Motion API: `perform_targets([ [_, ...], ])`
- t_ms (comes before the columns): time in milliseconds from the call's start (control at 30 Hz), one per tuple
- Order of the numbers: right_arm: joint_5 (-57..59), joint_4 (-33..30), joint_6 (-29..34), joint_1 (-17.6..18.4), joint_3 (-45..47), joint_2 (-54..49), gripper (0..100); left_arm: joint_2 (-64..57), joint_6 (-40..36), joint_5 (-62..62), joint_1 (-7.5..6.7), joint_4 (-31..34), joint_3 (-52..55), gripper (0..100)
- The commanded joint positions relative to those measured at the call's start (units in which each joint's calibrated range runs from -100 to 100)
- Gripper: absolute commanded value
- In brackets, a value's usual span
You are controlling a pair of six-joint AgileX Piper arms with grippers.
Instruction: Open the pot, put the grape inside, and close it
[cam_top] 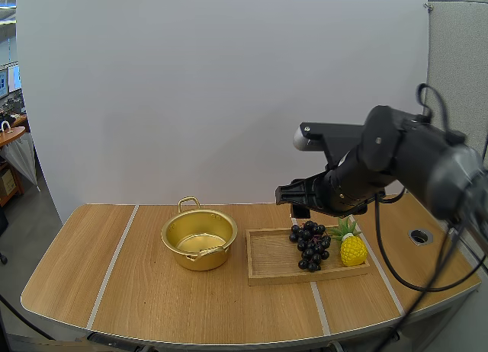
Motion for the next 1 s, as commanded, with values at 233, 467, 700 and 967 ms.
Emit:
perform_targets([
  [233,-10.5,-3.3,0.0,-0.2,-0.5,13.8,100,-0.2,-0.6,-2.9,-0.14,0.5,-0.4,0],
  [467,-11.0,-4.3,0.7,-0.2,-5.6,18.3,100,-0.2,-0.6,-2.9,-0.14,0.5,-0.4,0],
  [700,-11.6,-4.4,0.6,-0.4,-8.3,25.3,100,-0.2,-0.6,-2.9,-0.14,0.5,-0.4,0],
  [967,-14.0,-2.8,-3.6,-2.9,-8.3,30.4,100,-0.2,-0.6,-2.9,-0.14,0.5,-0.4,0],
])
